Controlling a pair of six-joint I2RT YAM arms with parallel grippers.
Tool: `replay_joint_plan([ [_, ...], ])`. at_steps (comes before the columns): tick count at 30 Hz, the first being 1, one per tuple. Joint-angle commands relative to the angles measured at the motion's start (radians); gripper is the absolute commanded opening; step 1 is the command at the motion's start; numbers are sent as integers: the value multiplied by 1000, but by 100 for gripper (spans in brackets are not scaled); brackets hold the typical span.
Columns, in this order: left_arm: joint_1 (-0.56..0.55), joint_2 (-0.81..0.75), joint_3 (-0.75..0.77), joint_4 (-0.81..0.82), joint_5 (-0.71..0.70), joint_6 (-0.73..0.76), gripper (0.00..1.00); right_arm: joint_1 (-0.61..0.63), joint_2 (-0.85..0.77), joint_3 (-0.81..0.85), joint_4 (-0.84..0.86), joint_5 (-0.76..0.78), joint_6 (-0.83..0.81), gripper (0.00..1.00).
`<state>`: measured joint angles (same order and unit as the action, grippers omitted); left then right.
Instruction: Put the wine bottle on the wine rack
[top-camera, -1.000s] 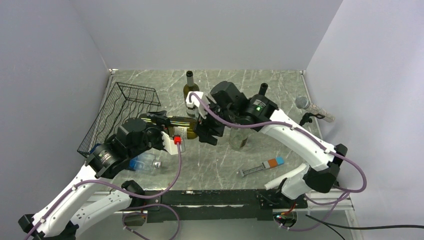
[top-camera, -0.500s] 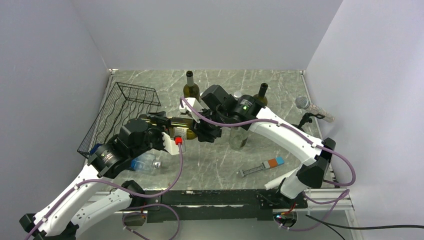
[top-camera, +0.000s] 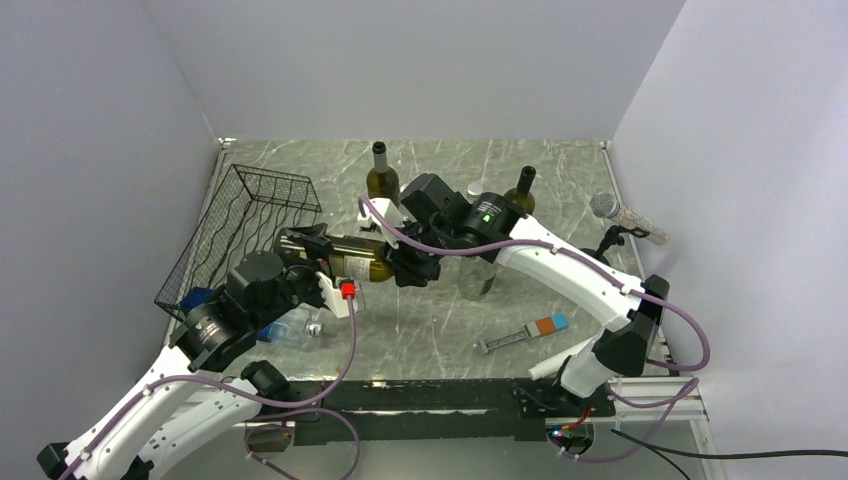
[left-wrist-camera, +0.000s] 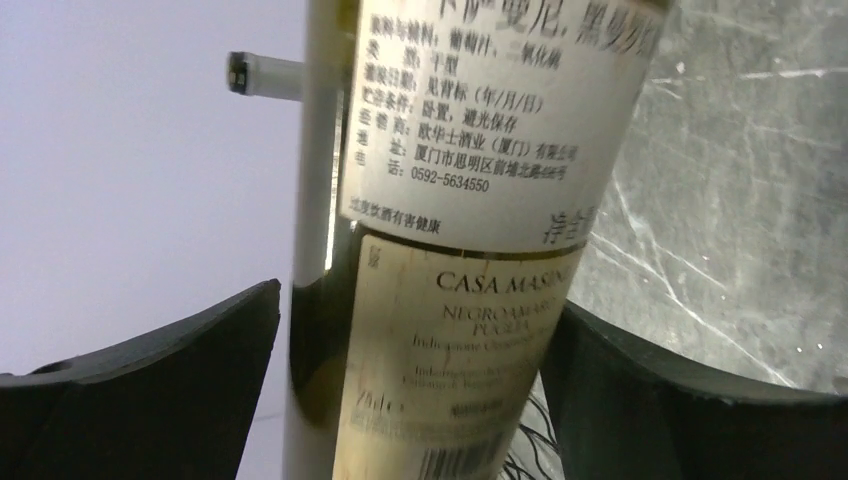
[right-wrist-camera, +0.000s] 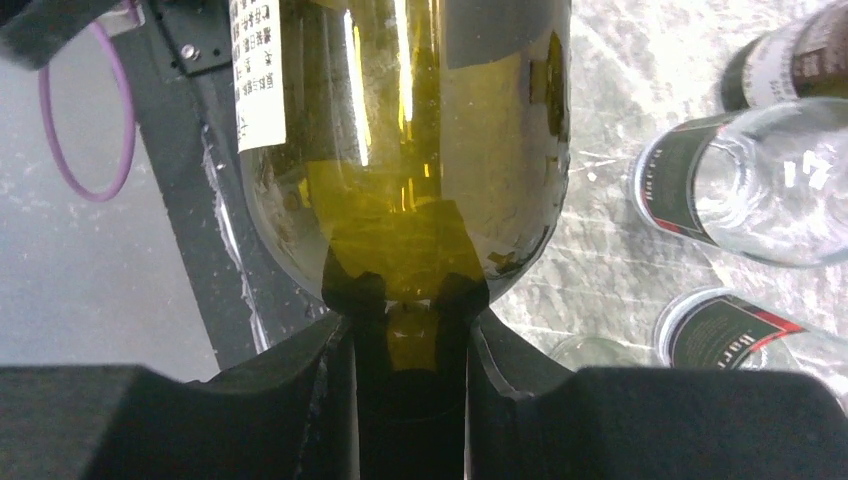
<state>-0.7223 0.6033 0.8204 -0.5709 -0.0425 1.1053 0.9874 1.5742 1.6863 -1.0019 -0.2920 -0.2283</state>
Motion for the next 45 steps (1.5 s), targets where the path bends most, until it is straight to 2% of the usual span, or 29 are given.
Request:
replay_joint_plan([
  [1, -5, -36, 37, 162, 58, -50, 99, -17, -63, 9, 174, 91, 89, 0],
  [10, -5, -51, 57, 43, 59, -122, 99, -50, -105, -29, 269, 165, 175, 0],
  [15, -6, -142, 49, 103, 157, -257, 99, -56, -90, -50, 311, 125, 191, 0],
  [22, -5, -273, 49, 301, 180, -647, 99, -56, -63, -119, 364, 39, 213, 0],
  [27, -5, -301, 62, 389, 88, -927, 99, -49, -49, -212, 402, -1, 223, 0],
  [32, -6, -249, 134, 362, -37, -1217, 99, -1, -7, -277, 418, 25, 216, 0],
  [37, -6, -220, 148, 378, -49, -1328, 99, 35, 64, -295, 445, -14, 227, 0],
  [45, -6, -243, 136, 338, -91, -1308, 99, 64, 196, -197, 449, -18, 220, 0],
])
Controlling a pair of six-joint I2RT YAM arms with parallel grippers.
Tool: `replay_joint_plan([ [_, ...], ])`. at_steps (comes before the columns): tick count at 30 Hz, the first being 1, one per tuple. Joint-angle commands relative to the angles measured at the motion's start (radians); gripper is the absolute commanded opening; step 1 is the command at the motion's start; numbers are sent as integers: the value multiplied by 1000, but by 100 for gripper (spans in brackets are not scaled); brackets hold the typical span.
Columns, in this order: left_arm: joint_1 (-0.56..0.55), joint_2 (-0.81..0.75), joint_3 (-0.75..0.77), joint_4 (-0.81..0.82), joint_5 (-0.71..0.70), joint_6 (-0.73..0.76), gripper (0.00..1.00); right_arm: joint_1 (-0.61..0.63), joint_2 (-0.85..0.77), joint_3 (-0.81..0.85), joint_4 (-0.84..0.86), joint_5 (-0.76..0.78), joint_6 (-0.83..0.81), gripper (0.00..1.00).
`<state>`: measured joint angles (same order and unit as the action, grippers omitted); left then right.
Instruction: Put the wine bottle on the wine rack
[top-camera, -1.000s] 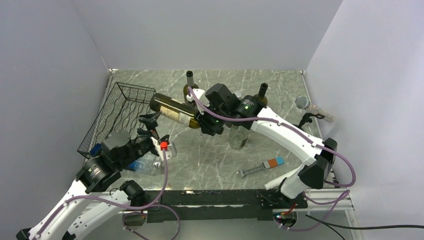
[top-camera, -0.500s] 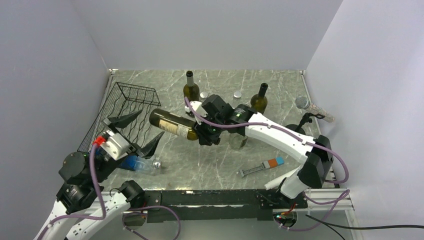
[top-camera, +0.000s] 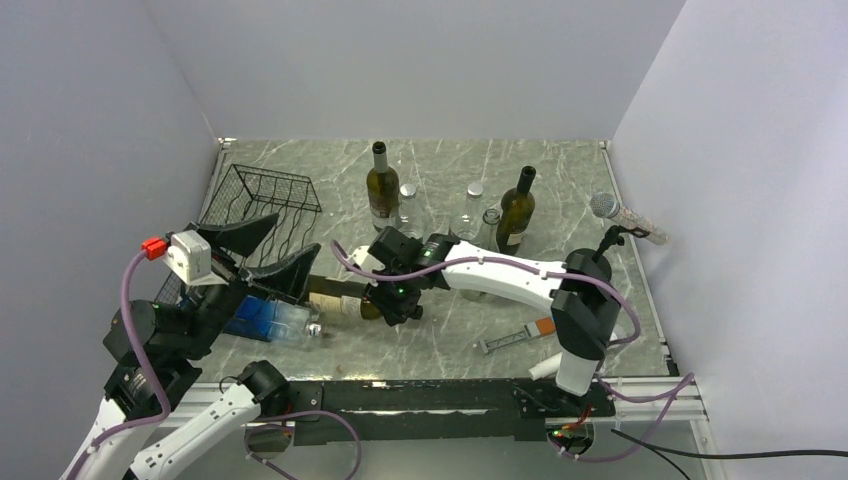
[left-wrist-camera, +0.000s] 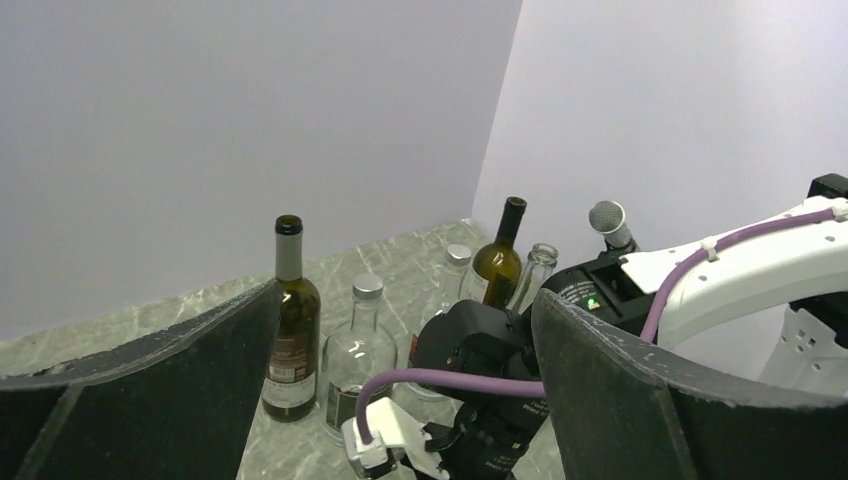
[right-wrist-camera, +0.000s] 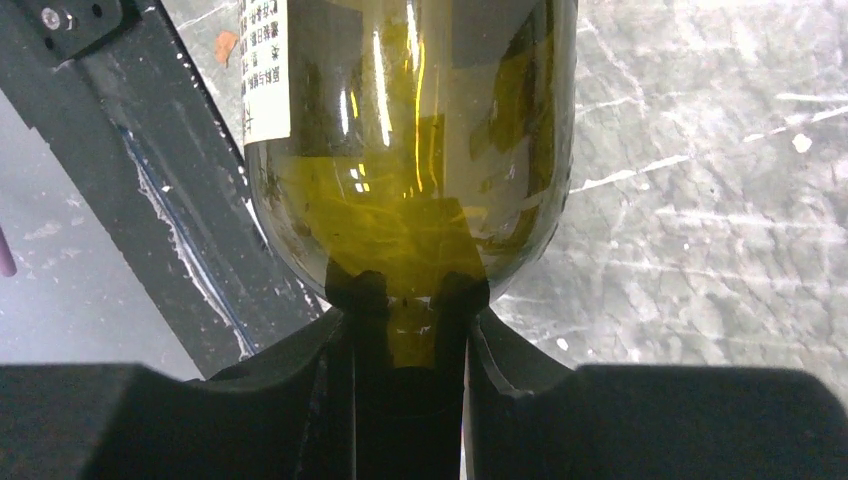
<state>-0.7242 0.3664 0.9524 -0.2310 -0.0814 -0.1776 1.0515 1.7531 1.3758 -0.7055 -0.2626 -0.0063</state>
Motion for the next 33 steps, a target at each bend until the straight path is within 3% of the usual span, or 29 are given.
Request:
replay_joint_plan([
  [1, -4, -13, 3, -9, -61, -22, 99, 1, 38, 134, 143, -50, -7, 0],
  [19, -3, -100, -2, -43, -113, -10, 99, 33, 163, 221, 314, -55, -8, 0],
  [25, -4, -126, -1, -54, -111, -20, 99, 44, 172, 117, 598, -78, 1, 0],
  [33, -4, -140, -13, -56, -98, -35, 99, 56, 315, 241, 701, -69, 28, 0],
])
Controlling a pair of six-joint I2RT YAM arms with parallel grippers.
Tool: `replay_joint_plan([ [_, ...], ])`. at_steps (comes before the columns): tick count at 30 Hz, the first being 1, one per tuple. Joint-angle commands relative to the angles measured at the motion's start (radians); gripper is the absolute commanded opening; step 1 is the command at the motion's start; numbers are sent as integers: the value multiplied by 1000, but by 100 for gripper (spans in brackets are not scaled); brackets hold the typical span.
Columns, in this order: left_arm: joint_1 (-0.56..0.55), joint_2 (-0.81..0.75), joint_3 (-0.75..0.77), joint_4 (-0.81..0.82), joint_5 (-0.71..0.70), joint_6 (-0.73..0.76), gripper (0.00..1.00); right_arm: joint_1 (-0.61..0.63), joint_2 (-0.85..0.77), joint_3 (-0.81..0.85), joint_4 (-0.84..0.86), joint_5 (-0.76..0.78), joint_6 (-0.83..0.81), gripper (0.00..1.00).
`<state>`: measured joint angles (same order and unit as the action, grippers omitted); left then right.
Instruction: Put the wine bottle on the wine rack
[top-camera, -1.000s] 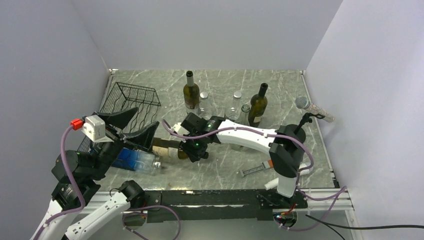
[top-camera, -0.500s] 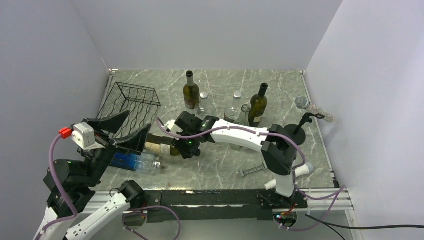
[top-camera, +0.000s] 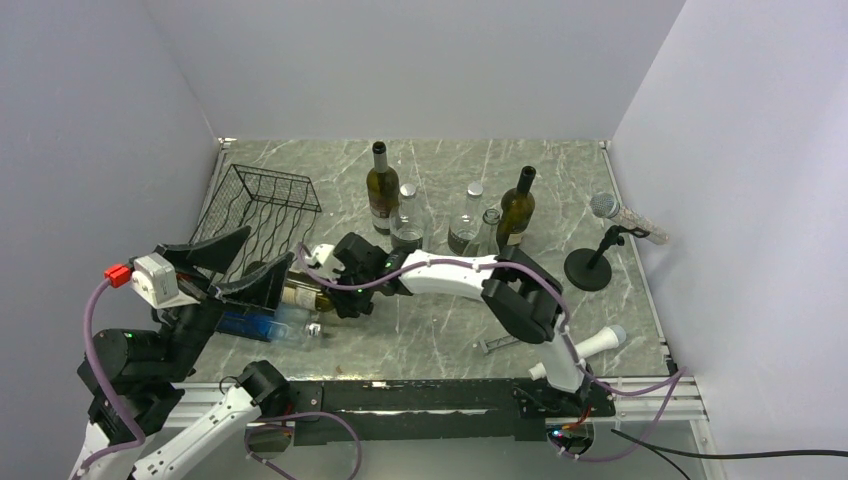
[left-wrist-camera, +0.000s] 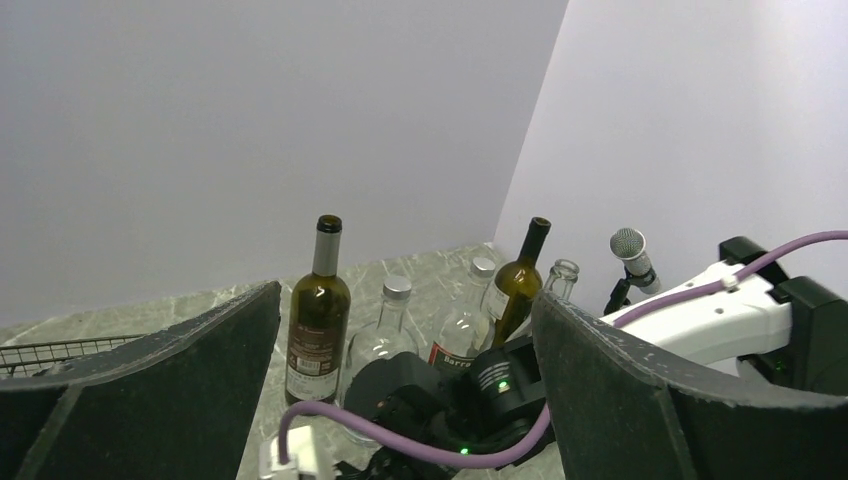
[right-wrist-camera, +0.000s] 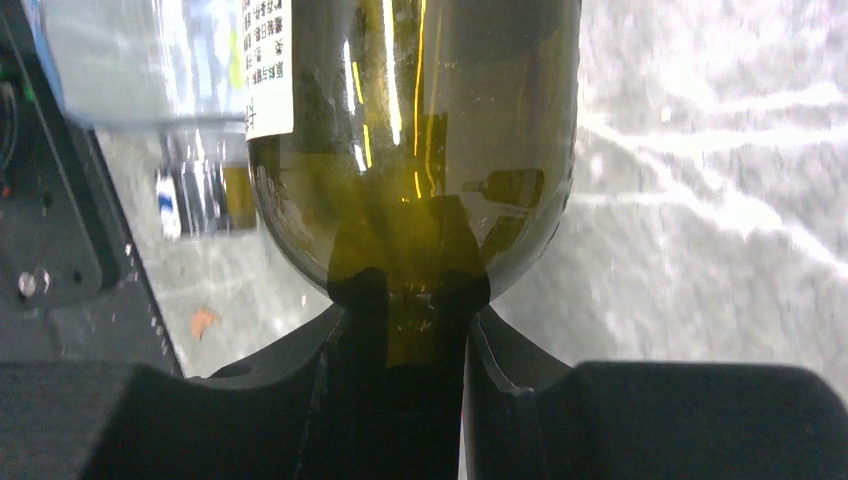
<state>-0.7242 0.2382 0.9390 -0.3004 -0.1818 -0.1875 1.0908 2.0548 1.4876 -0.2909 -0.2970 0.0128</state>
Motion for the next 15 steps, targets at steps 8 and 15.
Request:
replay_joint_plan([
  [8, -4, -14, -6, 17, 10, -24, 99, 39, 160, 291, 275, -16, 6, 0],
  [15, -3, 1, 3, -3, -13, -32, 99, 80, 238, 391, 236, 90, -39, 0],
])
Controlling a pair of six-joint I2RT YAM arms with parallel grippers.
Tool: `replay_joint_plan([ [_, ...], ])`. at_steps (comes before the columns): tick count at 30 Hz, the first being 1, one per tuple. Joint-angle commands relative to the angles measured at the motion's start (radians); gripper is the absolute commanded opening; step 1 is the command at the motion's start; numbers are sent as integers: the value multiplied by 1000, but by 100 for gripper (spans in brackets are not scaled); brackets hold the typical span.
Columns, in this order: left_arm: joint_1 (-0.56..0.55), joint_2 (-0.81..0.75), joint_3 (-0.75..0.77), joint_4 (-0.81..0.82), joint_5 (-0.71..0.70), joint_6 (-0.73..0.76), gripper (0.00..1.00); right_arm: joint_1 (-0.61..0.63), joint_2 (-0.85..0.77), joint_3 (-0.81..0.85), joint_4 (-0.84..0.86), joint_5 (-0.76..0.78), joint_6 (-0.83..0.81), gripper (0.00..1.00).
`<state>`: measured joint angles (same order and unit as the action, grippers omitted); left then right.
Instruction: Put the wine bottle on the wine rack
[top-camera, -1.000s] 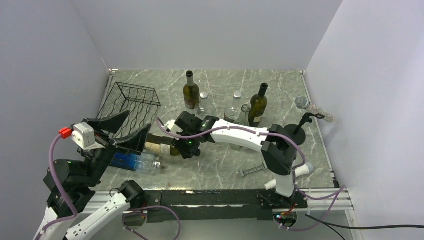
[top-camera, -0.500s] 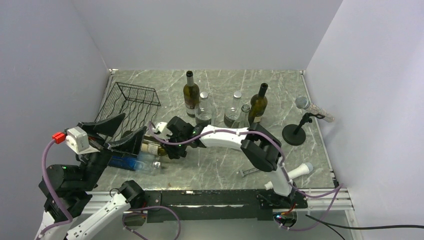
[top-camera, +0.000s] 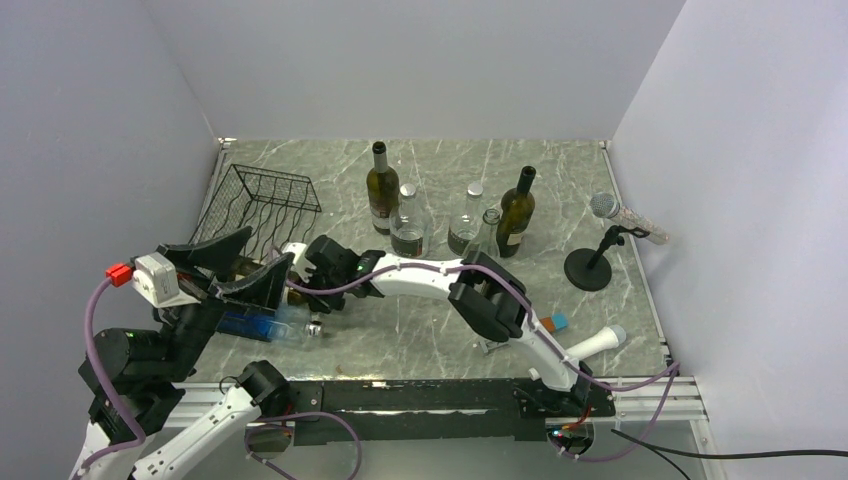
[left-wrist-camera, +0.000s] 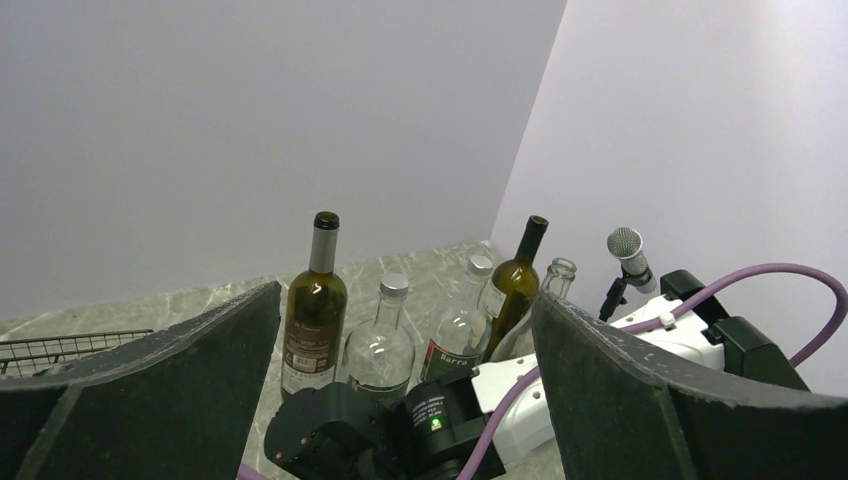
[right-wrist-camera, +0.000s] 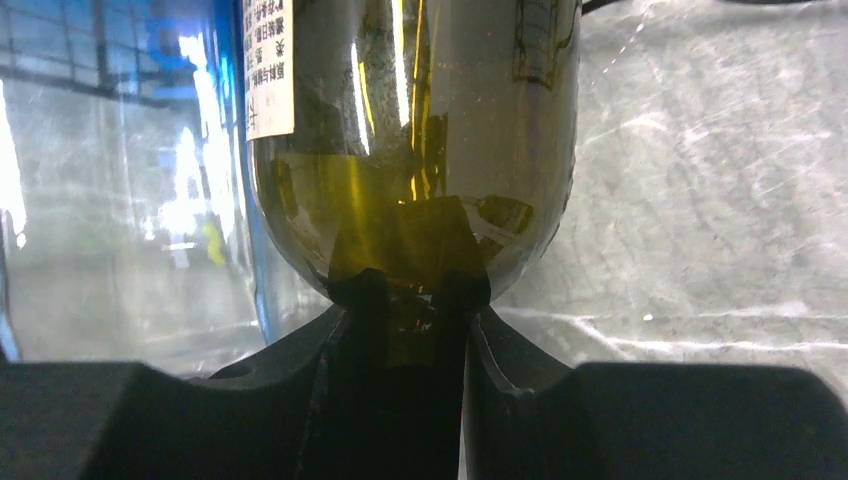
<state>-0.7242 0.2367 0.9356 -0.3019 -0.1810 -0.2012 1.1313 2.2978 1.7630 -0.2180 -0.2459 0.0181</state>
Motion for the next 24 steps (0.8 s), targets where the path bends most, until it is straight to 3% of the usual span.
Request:
replay_joint_plan([
  [1, -3, 7, 15, -14, -24, -22, 99, 45, 2, 125, 160, 51, -49, 0],
  [18, -3, -4, 20, -57, -52, -39, 99, 107, 70, 183, 183, 175, -157, 0],
  [24, -3, -7, 17, -59, -55, -40, 99, 116, 63, 164, 206, 231, -246, 10],
])
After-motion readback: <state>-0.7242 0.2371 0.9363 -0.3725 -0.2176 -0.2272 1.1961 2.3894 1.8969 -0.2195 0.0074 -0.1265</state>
